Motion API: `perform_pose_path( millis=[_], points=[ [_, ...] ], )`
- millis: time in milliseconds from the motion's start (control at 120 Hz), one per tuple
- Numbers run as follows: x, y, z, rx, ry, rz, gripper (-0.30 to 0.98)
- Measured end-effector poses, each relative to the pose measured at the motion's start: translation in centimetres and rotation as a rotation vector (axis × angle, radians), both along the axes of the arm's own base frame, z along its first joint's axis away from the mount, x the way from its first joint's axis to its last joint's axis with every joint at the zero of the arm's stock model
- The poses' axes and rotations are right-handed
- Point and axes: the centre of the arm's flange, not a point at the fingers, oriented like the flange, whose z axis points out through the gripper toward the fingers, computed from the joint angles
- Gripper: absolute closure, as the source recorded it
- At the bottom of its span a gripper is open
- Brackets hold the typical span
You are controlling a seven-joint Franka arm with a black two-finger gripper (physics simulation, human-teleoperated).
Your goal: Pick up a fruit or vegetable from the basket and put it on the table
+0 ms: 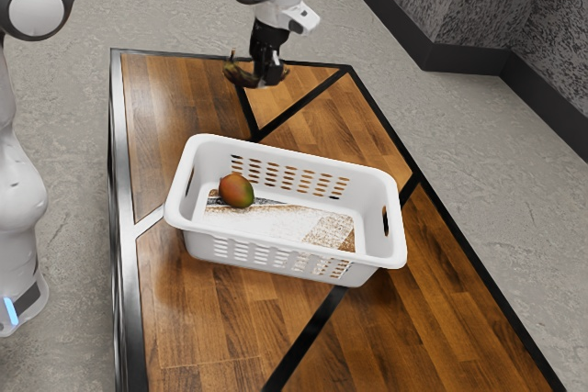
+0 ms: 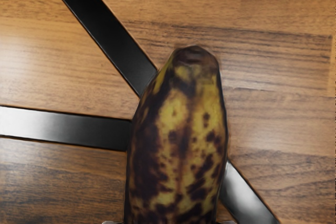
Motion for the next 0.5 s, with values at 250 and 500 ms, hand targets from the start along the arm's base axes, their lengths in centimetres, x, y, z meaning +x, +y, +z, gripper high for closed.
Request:
perform_pose_path(
  millis=[250, 500],
  points=[
    [0.0, -0.2, 0.3, -0.012, -0.007, 0.006, 0.08],
    [0.0, -0.5, 1.9, -0.028, -0.026, 0.006, 0.02]
  ],
)
